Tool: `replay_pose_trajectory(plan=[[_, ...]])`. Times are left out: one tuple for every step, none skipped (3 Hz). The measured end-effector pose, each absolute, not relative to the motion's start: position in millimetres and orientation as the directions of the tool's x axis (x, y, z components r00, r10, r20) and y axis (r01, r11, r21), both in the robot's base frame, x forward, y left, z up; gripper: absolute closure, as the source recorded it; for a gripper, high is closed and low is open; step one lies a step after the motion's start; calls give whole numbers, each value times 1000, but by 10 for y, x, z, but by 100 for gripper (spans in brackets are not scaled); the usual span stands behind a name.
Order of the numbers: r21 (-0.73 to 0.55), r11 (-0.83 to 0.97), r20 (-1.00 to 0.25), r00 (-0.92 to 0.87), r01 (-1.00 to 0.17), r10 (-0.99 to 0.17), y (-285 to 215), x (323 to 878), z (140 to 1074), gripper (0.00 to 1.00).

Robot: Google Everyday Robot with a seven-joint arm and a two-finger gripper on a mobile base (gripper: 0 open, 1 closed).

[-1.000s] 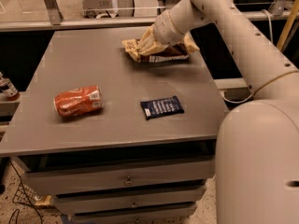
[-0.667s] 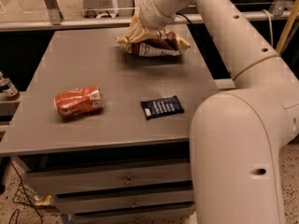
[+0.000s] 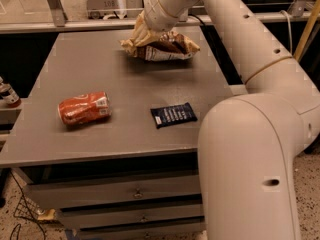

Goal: Move brown chip bag near coke can

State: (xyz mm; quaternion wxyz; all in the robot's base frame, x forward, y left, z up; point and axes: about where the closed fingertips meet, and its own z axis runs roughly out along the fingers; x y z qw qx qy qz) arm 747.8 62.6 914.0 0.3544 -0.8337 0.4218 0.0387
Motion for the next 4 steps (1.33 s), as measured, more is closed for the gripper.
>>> replay_pose_trajectory(plan=[[-591,-472,-252,705,-654,-663,799,7328,9372,100],[-620,-573,-55,758,-535,-649,937,6897,9887,100],[-621,-622,38,774,-477,-632,1021,6653,10119,100],[-587,-692,63,830,-419,-555,1336,6466,10093,100]])
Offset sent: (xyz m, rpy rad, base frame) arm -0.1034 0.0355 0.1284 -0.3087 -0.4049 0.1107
